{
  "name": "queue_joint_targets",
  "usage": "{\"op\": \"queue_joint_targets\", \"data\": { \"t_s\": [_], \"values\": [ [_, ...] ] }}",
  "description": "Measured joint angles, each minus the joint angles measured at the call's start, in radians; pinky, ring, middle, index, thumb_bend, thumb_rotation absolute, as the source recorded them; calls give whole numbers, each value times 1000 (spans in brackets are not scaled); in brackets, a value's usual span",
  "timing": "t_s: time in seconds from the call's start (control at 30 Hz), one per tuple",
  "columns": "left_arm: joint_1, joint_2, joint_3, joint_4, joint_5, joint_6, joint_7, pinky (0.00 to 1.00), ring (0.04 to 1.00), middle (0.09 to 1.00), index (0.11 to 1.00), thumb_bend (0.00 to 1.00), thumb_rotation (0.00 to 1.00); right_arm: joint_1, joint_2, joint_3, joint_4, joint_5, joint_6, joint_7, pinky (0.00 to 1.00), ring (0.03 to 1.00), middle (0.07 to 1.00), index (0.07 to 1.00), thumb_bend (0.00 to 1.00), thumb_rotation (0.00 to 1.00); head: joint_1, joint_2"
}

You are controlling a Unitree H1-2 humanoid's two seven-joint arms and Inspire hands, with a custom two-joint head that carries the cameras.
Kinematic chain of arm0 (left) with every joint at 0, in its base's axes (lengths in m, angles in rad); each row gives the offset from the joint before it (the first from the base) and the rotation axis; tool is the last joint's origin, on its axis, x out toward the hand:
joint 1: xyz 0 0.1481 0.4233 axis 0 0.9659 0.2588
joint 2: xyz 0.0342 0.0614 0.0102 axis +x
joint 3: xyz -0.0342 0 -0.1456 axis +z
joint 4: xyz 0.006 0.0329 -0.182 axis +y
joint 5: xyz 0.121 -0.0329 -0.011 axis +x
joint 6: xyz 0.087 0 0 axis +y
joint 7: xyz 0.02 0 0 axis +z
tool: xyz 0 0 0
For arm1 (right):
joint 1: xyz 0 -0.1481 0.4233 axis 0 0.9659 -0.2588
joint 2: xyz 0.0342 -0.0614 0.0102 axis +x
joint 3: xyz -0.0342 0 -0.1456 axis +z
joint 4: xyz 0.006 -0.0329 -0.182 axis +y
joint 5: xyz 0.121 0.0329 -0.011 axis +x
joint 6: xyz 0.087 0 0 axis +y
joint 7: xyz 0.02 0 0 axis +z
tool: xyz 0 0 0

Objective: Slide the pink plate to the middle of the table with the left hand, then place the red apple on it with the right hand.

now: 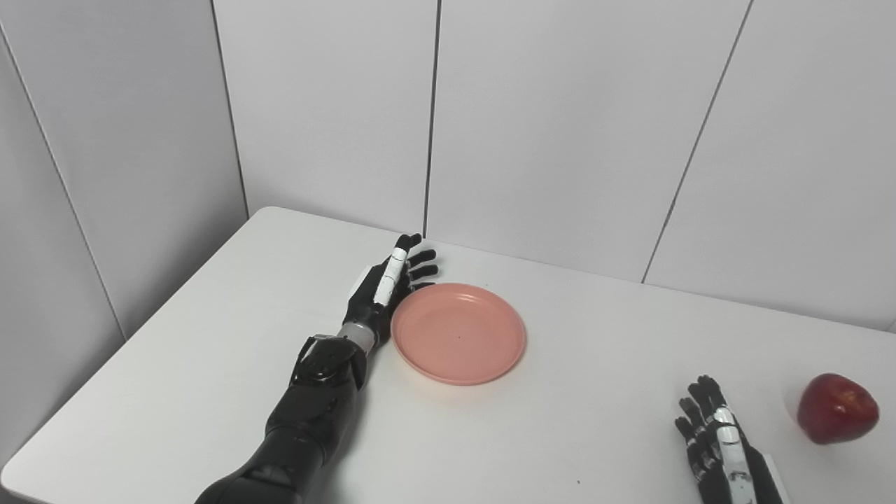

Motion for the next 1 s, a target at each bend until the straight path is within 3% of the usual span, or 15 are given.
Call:
{"op": "queue_joint_targets", "data": {
  "t_s": [0.1, 0.23, 1.0],
  "values": [
    [0, 0, -5, 1, 3, -2, -1, 759, 818, 853, 910, 859, 914, 3, 1, 4, -7, 0, 0, 0, 1000, 984, 968, 949, 805, 765, -3, 5],
    [1, -3, -10, 3, 3, -10, -1, 710, 809, 847, 901, 879, 908, 5, 4, 7, -10, 1, 0, 0, 1000, 989, 969, 949, 792, 757, -8, 6],
    [11, -76, -52, -26, 27, -15, 2, 690, 793, 835, 890, 813, 920, 7, 13, 13, -15, -2, 1, -4, 1000, 985, 962, 938, 812, 734, -21, 14]
  ]
}}
